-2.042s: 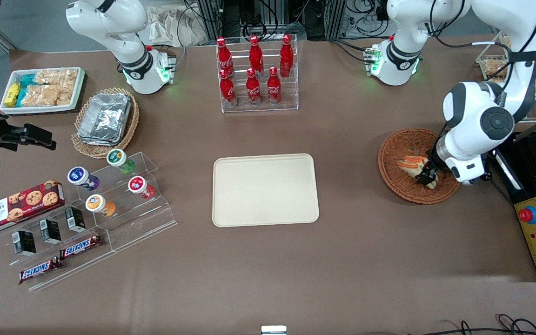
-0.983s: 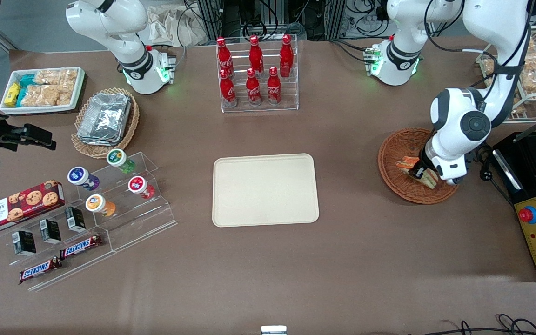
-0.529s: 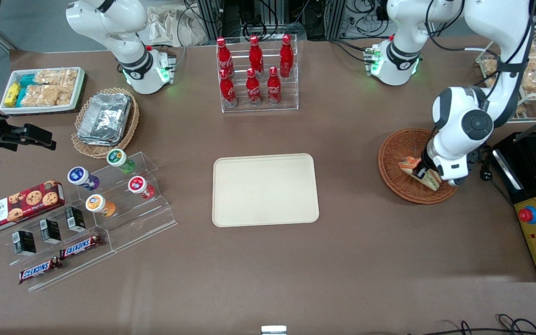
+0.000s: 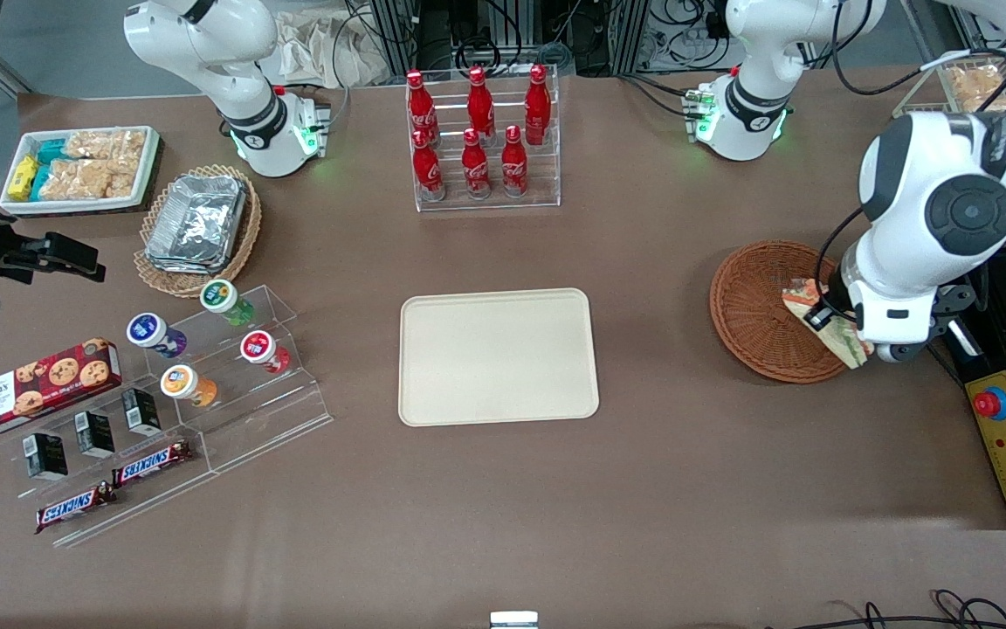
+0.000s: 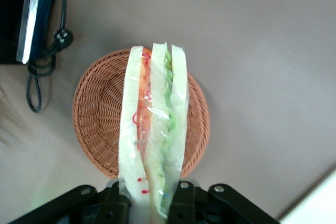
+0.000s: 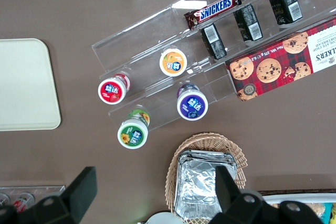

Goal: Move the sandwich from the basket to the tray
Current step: 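Carry the sandwich with the left gripper over to the cream tray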

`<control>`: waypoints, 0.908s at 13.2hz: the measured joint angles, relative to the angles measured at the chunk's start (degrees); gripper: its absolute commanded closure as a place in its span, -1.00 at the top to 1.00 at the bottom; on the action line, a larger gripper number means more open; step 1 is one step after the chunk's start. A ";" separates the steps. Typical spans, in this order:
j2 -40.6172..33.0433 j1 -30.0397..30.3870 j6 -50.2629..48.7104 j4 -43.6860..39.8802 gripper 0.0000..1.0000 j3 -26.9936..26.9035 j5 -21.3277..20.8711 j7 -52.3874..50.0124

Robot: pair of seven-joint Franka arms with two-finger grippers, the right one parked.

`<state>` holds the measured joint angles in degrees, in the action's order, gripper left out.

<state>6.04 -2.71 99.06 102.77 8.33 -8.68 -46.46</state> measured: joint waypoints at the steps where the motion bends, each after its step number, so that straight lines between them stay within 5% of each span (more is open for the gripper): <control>1: 0.82 0.00 -2.64 -3.55 -1.00 1.14 0.02 3.72; 6: 6.46 -0.16 -3.75 -13.12 -1.00 11.60 2.91 11.49; 12: 15.58 -4.33 12.26 -13.25 -1.00 18.98 3.83 11.29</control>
<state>21.62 -7.04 111.31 89.52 27.31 -4.85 -35.17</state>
